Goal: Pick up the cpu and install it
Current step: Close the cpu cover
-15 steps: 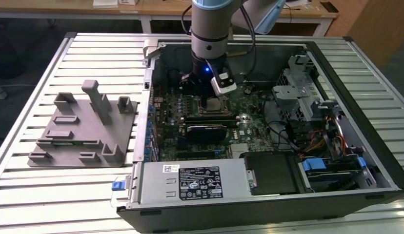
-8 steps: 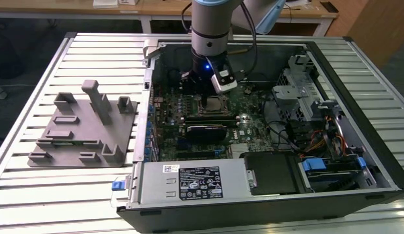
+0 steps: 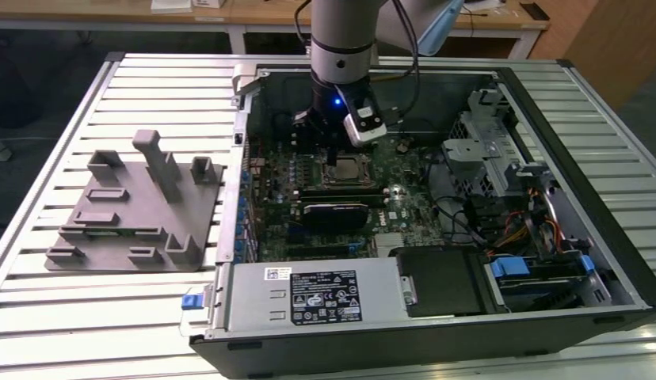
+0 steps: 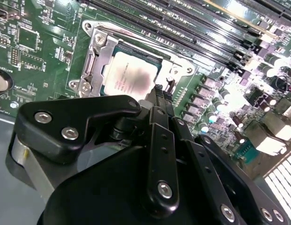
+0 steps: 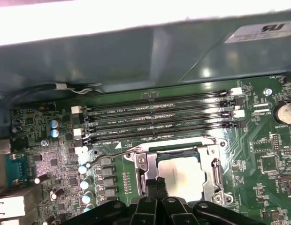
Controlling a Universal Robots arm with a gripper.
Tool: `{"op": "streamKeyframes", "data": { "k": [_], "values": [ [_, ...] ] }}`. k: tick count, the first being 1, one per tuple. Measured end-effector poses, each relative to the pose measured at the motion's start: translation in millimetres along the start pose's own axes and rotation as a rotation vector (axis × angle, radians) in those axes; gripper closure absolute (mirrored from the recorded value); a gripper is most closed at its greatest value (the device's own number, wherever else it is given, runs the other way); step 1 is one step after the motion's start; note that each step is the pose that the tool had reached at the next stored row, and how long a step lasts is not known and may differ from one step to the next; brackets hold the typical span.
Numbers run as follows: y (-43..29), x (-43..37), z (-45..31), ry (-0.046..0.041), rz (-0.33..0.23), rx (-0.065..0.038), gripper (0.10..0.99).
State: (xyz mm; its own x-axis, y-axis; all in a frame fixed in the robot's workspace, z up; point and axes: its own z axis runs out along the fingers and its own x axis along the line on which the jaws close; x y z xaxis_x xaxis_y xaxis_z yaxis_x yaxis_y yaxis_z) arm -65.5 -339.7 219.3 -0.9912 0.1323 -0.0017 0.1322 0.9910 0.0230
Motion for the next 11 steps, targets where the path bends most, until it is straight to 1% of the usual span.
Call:
{"op": "streamKeyframes", "data": {
  "k": [4,11],
  "values": [
    [0.1,0.0,-5.1,-0.0005,0.0,0.0,0.98],
    [0.2,-0.7,-5.6,-0.0005,0.0,0.0,0.98]
  ]
}}
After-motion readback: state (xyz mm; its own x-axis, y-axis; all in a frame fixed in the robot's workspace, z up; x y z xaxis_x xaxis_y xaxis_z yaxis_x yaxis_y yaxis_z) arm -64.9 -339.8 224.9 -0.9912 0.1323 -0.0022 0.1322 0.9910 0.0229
